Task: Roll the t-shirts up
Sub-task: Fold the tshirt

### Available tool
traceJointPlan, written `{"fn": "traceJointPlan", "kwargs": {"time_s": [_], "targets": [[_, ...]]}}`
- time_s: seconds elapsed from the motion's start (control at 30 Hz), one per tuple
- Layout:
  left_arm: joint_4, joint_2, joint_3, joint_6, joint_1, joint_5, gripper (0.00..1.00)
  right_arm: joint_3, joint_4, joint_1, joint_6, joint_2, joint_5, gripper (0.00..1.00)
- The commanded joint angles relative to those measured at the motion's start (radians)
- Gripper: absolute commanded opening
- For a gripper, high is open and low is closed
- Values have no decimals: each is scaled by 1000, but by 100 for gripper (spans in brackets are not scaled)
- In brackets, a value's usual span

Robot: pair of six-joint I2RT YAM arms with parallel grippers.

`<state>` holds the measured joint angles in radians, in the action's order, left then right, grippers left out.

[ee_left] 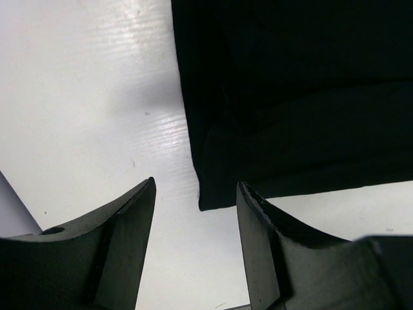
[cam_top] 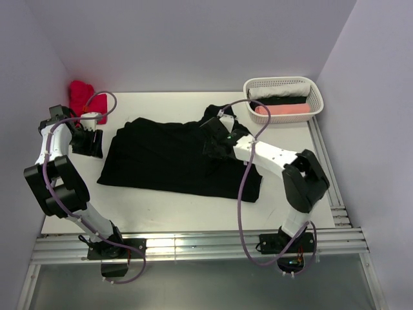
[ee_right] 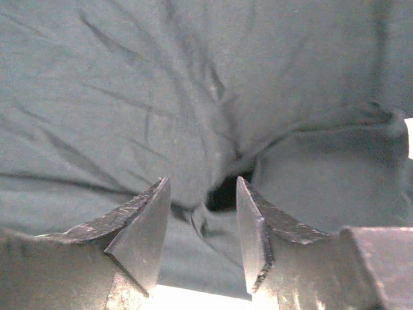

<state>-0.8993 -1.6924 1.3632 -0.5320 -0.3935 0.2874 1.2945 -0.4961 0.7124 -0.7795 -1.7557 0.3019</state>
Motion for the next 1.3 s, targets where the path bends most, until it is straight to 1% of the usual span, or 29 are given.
{"fn": "traceJointPlan", "kwargs": {"time_s": [0.0, 0.07, 0.13, 0.17, 0.3, 0.4, 0.7, 0.83, 1.0, 1.07, 1.13, 1.2, 1.23, 1.27], "targets": [[-49, 23, 68, -25, 2, 104, 59, -61, 2, -5, -24, 149, 60, 51], [-73, 19, 89, -31, 8, 146, 58, -128, 16, -5, -43, 180, 46, 48], [-87, 13, 102, -37, 28, 170, 56, -205, 62, -7, -52, 223, 16, 43], [-87, 7, 103, -36, 47, 177, 53, -230, 79, -5, -66, 243, -4, 37], [-78, -21, 103, -8, 90, 165, 44, -332, 152, -2, -95, 259, -33, 23], [-69, -38, 102, 7, 113, 164, 40, -345, 189, -2, -95, 231, -60, 19], [-33, -85, 106, 50, 156, 128, 39, -233, 228, -16, -53, 44, -110, 19], [-13, -107, 93, 58, 162, 118, 39, -233, 243, -50, -50, 6, -126, 23], [29, -157, 93, 81, 162, 110, 40, -251, 257, -71, -46, 10, -132, 31], [48, -179, 93, 95, 162, 105, 43, -256, 258, -76, -44, 24, -126, 32], [65, -194, 100, 104, 162, 107, 43, -264, 243, -76, -50, 39, -113, 33], [79, -208, 105, 118, 163, 116, 44, -296, 240, -76, -58, 93, -95, 36], [89, -210, 103, 128, 162, 113, 45, -310, 240, -77, -64, 117, -87, 39], [98, -207, 102, 135, 163, 114, 46, -320, 234, -77, -69, 166, -77, 40]]}}
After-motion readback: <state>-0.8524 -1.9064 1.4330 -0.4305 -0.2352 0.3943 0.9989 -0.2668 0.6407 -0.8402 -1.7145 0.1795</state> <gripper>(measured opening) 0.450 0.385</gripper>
